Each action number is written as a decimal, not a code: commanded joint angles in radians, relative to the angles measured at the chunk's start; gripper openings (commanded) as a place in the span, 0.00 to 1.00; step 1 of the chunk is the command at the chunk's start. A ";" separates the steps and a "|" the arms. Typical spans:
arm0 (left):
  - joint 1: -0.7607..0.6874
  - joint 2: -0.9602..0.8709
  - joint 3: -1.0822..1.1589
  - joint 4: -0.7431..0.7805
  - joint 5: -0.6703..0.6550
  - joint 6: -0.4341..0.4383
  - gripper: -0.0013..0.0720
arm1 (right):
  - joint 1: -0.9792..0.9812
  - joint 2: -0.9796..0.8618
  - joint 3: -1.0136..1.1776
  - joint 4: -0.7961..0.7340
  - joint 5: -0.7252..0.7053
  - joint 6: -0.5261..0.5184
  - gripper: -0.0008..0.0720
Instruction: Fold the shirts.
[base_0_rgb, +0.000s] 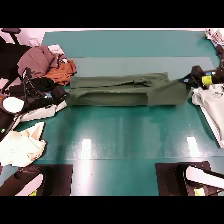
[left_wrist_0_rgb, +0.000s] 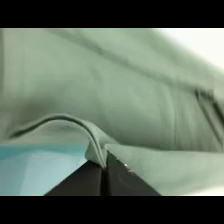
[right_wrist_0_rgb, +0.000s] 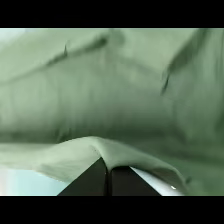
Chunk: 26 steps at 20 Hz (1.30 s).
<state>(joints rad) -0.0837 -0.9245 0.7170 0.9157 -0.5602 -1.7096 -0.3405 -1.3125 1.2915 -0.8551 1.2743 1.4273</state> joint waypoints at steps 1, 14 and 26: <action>0.001 -0.099 0.003 0.011 0.185 -0.044 0.06 | 0.023 -0.165 0.140 0.000 -0.050 0.005 0.04; 0.006 -0.493 0.317 0.024 0.230 -0.010 0.06 | 0.105 -0.618 0.560 0.101 -0.015 -0.067 0.04; 0.005 -0.554 0.403 0.076 0.262 -0.010 0.56 | 0.071 -0.674 0.672 -0.121 -0.003 -0.085 0.58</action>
<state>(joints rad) -0.0780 -1.4742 1.0748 0.9737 -0.3042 -1.7191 -0.2466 -2.0056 1.9572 -0.9051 1.2835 1.3582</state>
